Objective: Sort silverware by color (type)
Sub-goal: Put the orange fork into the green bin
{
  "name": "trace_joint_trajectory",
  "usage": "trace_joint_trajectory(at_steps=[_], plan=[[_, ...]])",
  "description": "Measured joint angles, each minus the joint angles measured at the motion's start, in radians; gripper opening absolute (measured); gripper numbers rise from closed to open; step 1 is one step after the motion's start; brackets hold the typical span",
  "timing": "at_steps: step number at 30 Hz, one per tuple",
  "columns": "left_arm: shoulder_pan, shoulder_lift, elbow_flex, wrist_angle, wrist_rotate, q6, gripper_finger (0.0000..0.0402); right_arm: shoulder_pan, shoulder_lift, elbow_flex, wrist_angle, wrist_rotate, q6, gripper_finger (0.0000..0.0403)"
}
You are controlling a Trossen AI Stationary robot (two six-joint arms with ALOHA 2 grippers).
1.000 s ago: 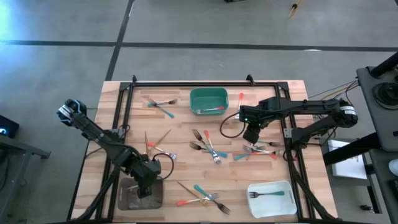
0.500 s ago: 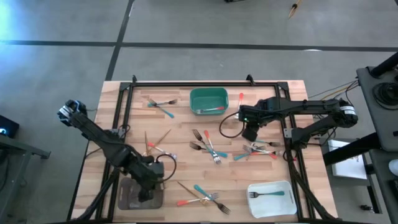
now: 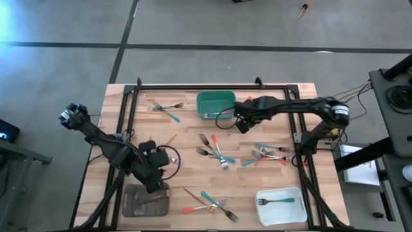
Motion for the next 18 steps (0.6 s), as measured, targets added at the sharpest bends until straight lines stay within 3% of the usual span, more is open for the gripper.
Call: trace_joint_trajectory(at_steps=[7,13,18], plan=[[0.087,-0.047,0.005,-0.197,-0.081,0.1,0.0107,-0.09,0.11,0.001,0.112,-0.128,0.05,0.0121],[0.23,-0.162,-0.031,-0.248,-0.161,0.209,0.0107,-0.144,0.115,0.003,0.258,-0.138,0.113,0.0121],[0.382,-0.265,-0.06,-0.241,-0.239,0.356,0.0107,-0.18,0.118,0.0,0.258,-0.138,0.186,0.0121]])
